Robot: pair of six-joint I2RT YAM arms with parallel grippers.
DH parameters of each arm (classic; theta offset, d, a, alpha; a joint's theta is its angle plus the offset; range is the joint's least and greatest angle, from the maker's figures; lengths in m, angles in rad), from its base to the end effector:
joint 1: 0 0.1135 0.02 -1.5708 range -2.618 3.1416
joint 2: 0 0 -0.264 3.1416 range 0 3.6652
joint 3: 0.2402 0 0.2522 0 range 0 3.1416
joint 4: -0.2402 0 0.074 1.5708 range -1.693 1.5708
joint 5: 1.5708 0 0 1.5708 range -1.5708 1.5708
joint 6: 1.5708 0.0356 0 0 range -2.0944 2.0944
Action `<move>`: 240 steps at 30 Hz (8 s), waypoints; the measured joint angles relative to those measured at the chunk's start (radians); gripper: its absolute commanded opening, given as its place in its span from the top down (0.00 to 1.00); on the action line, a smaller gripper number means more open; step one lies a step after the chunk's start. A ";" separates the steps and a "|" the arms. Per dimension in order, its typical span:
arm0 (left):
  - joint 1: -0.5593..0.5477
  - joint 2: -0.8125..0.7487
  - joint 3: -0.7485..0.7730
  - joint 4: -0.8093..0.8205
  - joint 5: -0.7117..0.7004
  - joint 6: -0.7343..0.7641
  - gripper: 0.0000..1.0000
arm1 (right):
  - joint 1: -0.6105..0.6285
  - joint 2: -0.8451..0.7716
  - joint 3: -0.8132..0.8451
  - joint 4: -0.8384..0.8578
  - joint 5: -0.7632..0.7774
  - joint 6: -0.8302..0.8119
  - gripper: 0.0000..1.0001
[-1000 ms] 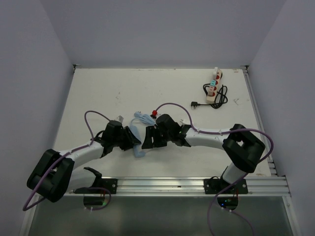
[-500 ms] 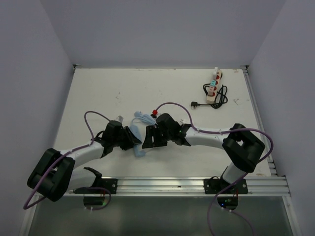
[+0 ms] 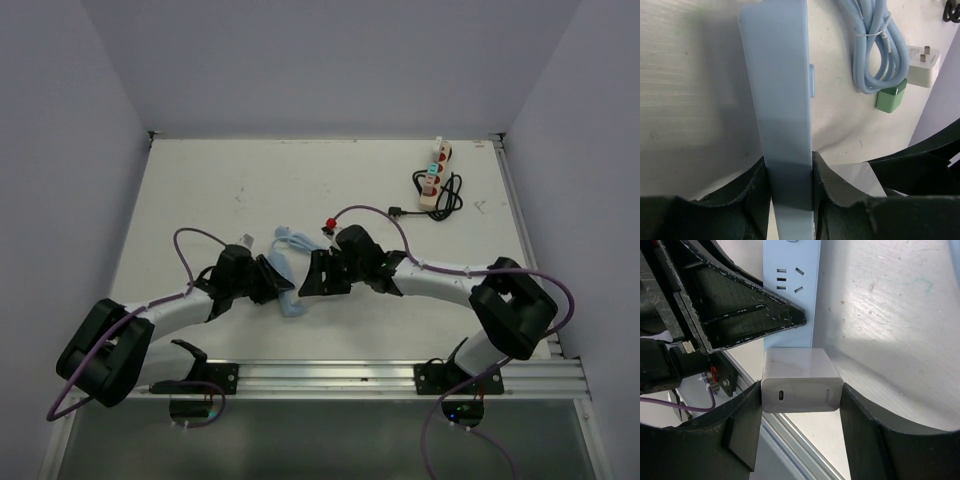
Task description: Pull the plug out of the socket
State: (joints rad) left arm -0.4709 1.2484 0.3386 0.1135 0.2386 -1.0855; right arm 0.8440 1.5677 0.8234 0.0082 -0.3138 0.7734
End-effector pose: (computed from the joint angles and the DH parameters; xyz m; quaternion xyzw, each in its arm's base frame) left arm 0.1834 -0.1028 0.1297 -0.2352 0.8899 -0.3417 0.1897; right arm 0.2044 0.2464 0.1833 -0.0952 0.9001 0.3882 0.1731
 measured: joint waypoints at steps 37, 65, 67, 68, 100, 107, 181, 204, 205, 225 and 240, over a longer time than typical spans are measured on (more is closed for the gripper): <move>0.009 -0.027 -0.003 -0.055 -0.044 0.034 1.00 | -0.210 -0.667 -0.153 -0.466 0.951 -0.156 1.00; 0.011 -0.031 -0.011 -0.044 -0.036 0.033 1.00 | -0.210 -0.317 -0.225 -0.292 1.033 -0.103 0.73; 0.011 -0.032 -0.011 -0.043 -0.035 0.033 1.00 | -0.210 -0.317 -0.227 -0.283 1.023 -0.090 0.70; 0.011 -0.032 -0.011 -0.043 -0.034 0.033 1.00 | -0.210 -0.317 -0.228 -0.281 1.019 -0.081 0.67; 0.011 -0.073 -0.040 -0.046 -0.022 0.022 1.00 | -0.209 -0.414 -0.308 -0.313 0.718 0.073 0.01; 0.015 0.057 0.067 -0.064 -0.022 0.023 1.00 | -0.209 -0.634 -0.308 -0.383 0.715 0.052 0.01; 0.598 -0.430 0.584 -0.659 0.051 0.536 0.00 | -0.252 -0.570 0.015 -0.617 0.819 -0.173 0.01; 0.374 -0.694 0.402 -0.742 -0.097 0.690 0.00 | -0.677 0.249 0.589 -0.527 0.663 -0.293 0.09; 0.372 -0.697 0.402 -0.743 -0.096 0.690 0.01 | -0.682 0.282 0.617 -0.525 0.663 -0.295 0.09; 0.360 -0.712 0.331 -0.743 -0.047 0.689 0.01 | -0.744 0.588 0.893 -0.576 0.662 -0.319 0.53; 0.358 -0.712 0.304 -0.731 -0.040 0.686 0.00 | -0.750 0.578 0.872 -0.557 0.667 -0.336 0.33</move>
State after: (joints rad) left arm -0.1127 0.5365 0.6430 -0.6170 0.1982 -0.3992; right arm 0.0944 2.1460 1.6951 -0.5484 0.3534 0.4370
